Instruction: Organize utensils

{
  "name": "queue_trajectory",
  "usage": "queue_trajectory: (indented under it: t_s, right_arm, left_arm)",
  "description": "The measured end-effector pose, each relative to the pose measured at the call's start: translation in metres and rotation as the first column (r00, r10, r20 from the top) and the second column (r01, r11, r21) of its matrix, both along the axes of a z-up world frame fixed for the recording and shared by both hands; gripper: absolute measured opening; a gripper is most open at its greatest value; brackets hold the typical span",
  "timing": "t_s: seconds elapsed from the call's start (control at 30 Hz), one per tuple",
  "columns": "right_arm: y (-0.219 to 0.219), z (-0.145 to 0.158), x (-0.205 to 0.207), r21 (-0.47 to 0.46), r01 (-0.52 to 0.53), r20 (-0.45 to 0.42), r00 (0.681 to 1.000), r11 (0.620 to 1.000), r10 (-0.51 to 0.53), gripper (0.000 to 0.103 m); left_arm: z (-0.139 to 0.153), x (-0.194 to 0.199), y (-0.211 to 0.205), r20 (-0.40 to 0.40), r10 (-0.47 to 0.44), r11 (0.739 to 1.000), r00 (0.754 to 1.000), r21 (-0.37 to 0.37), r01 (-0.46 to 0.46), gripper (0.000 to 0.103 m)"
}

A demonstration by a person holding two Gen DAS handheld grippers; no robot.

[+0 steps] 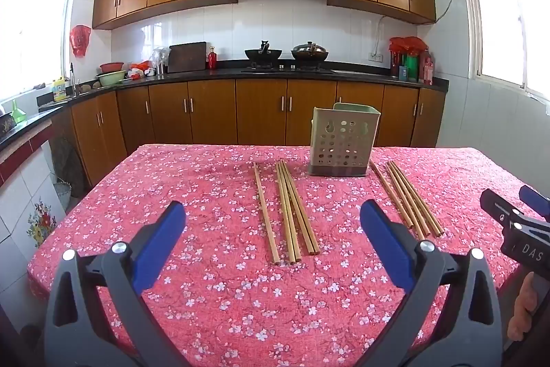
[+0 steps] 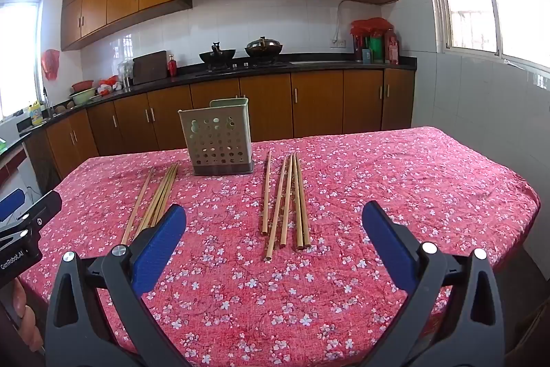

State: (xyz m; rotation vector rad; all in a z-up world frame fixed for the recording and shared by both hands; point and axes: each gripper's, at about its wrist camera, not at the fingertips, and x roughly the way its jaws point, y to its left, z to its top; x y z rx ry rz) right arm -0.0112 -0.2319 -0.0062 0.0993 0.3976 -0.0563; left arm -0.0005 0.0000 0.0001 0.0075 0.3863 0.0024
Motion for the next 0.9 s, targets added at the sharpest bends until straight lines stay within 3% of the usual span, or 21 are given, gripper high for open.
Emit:
queue_trajectory:
  t_s: [0.9]
  right_arm:
    - [0.0005, 0.0003, 0.0003, -0.006, -0.001, 0.000, 1.000, 1.000, 0.001, 0.101]
  left_arm:
    - [-0.0020, 0.0003, 0.0012, -0.006, 0.004, 1.000, 1.000, -0.012, -0.004, 0.099]
